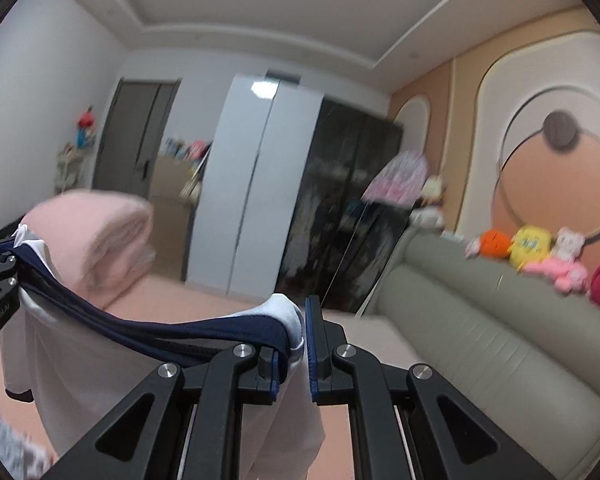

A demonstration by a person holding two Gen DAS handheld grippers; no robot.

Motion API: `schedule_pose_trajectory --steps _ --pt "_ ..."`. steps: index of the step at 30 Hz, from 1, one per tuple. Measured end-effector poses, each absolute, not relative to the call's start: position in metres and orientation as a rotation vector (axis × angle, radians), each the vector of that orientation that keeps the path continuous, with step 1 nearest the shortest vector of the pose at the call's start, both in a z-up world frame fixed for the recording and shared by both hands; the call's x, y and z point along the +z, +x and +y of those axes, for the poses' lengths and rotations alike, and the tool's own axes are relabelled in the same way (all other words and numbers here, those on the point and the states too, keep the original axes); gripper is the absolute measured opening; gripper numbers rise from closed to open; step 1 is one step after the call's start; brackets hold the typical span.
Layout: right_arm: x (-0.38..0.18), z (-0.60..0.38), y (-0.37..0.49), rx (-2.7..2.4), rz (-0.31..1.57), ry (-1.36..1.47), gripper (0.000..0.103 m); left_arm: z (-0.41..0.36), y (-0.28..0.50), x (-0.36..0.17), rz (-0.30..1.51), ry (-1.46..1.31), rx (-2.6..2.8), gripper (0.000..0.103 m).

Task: Fold clothes
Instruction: 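Lift the shirt by its hem with both grippers and swing it out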

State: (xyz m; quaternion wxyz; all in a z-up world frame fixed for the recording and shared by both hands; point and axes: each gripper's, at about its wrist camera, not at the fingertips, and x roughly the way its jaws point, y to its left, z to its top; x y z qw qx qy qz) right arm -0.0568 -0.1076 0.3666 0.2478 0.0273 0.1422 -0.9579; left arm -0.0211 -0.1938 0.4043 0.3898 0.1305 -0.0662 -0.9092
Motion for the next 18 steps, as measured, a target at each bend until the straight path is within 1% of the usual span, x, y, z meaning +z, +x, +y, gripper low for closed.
schedule_pose_trajectory --steps 2,4,6,8,9,12,14,16,18 --pt "0.386 -0.112 -0.057 -2.653 0.362 -0.026 0.006 -0.190 -0.021 0.418 -0.221 0.233 -2.291 0.009" --pt "0.400 -0.115 -0.054 -2.686 0.347 -0.111 0.006 -0.183 -0.015 0.422 -0.259 0.161 -2.286 0.009" --pt "0.390 -0.111 -0.052 -2.665 0.320 -0.097 0.006 -0.179 -0.008 0.402 -0.269 0.151 -2.320 0.009" --pt "0.371 -0.107 -0.051 -2.634 0.306 -0.063 0.006 -0.177 -0.004 0.368 -0.294 0.204 -2.338 0.009" --pt "0.347 -0.103 -0.052 -2.608 0.314 -0.011 0.006 -0.177 -0.003 0.341 -0.305 0.247 -2.345 0.009" --pt "0.271 -0.093 -0.052 -2.527 0.331 0.162 0.006 -0.175 0.007 0.249 -0.261 0.400 -2.383 0.009" --pt "0.204 -0.088 -0.052 -2.472 0.351 0.306 0.006 -0.173 0.013 0.183 -0.210 0.517 -2.379 0.009" --pt "0.121 -0.081 -0.048 -2.415 0.368 0.486 0.006 -0.173 0.026 0.109 -0.055 0.644 -2.402 0.009" --pt "0.060 -0.078 -0.047 -2.348 0.364 0.662 0.006 -0.173 0.041 0.037 0.149 0.776 -2.381 0.009"
